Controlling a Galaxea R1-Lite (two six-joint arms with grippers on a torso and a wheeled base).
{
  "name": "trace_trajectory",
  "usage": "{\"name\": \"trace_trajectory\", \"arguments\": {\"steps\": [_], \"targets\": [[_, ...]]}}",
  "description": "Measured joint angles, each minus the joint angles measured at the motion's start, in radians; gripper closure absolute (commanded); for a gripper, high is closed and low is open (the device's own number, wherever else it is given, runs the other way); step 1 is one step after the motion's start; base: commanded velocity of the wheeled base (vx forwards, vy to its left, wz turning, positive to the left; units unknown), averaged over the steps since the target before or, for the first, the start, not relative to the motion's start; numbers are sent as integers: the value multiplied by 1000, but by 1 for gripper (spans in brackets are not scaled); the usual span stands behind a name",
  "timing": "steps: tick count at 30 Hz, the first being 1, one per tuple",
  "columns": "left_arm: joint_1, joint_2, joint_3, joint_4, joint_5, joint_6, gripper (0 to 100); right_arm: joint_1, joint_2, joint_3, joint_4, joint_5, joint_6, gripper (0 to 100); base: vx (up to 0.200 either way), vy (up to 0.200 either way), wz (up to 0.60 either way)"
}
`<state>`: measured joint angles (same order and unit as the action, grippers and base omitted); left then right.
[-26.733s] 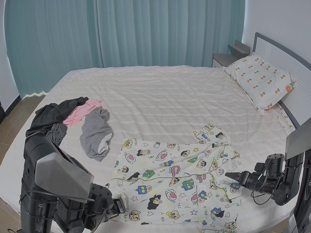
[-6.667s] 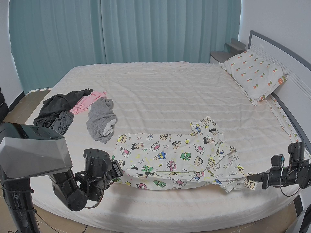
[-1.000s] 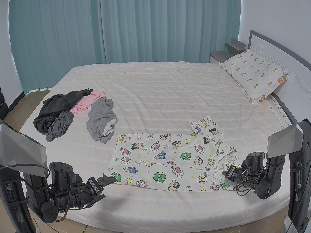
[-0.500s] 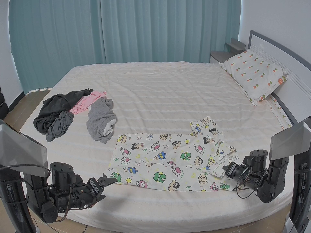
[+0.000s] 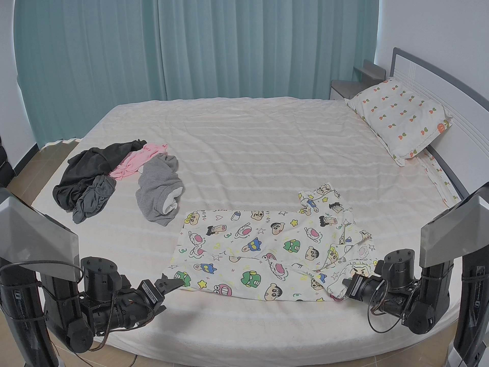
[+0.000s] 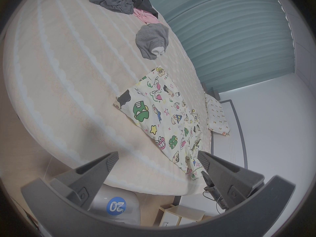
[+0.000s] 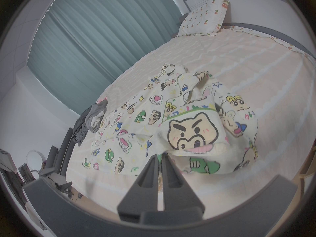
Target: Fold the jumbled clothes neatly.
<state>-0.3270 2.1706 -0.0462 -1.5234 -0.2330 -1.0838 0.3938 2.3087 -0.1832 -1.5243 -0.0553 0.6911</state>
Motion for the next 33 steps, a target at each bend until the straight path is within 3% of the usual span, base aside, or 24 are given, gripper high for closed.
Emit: {"name": "trace_trajectory", "arguments": {"steps": [6, 7, 23, 33], "targets": [[-3, 7, 3, -2, 0, 1, 0, 21, 1, 9, 1, -33, 3, 100, 0, 0, 0], [-3, 7, 3, -1, 0, 1, 0, 27, 1, 13, 1, -33, 4, 0, 0, 0, 0], [-3, 10, 3, -1, 0, 3, 0, 59, -4, 54, -1, -31, 2, 0, 0, 0, 0], [-3, 11, 3, -1, 0, 3, 0, -29, -78, 93, 2, 9, -140, 0, 0, 0, 0]]}}
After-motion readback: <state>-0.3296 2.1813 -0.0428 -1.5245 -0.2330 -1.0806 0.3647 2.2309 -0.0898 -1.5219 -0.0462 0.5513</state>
